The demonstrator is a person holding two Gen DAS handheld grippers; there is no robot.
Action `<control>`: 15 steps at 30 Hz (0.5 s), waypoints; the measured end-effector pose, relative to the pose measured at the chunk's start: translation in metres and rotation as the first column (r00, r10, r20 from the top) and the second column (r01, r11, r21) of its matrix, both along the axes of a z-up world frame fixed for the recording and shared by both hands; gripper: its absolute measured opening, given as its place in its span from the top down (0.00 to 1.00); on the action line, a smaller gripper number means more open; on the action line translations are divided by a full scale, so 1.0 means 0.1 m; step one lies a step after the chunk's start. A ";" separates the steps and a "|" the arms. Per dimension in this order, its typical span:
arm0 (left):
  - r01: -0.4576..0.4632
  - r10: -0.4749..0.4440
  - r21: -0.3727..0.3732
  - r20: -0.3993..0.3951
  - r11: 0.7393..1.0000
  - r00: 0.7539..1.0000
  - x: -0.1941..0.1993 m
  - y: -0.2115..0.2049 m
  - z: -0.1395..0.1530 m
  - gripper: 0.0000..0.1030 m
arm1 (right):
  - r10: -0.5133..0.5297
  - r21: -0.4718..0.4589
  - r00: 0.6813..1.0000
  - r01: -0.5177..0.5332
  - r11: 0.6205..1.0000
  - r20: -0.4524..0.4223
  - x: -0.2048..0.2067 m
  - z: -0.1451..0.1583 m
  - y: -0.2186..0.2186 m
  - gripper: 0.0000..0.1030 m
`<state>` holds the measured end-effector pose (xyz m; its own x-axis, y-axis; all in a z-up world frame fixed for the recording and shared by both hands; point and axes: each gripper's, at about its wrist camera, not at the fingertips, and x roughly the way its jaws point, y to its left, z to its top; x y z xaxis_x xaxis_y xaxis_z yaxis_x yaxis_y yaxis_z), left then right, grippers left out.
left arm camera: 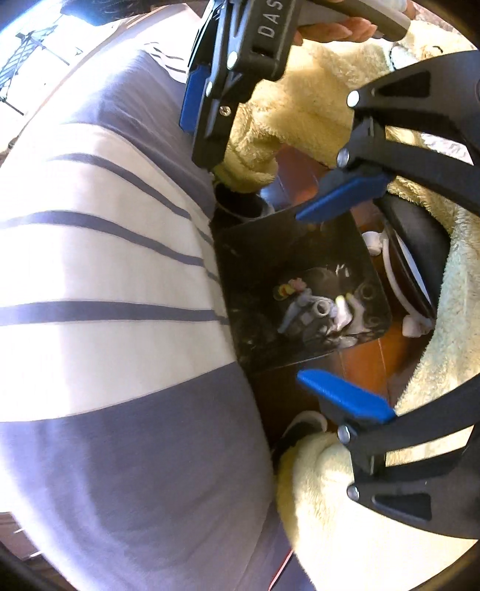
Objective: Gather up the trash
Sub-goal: 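Open both tools over the bin, dropping the tube and hair ties, then grasp the yellow bottle with the left tool while the right tool grasps the green bottle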
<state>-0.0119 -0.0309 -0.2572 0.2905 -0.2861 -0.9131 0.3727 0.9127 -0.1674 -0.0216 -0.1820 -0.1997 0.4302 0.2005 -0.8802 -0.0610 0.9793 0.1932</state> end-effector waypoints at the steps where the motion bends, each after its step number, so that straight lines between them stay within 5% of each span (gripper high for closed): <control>1: -0.002 0.002 0.001 0.015 1.000 1.000 0.00 0.01 0.06 0.16 | -0.007 -0.005 1.000 0.007 1.000 0.017 -0.01 0.05 -0.03 0.26; 15: -0.039 0.039 -0.006 0.257 0.999 0.966 0.27 0.16 0.95 0.08 | -0.078 -0.041 0.966 0.091 0.995 0.245 0.14 0.91 -0.37 0.14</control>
<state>0.0151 -0.0148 -0.1619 0.5265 -0.2709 -0.8059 0.3676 0.9272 -0.0716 -0.0075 -0.2191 -0.1089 0.6458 0.1112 -0.7554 -0.0165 0.9911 0.1318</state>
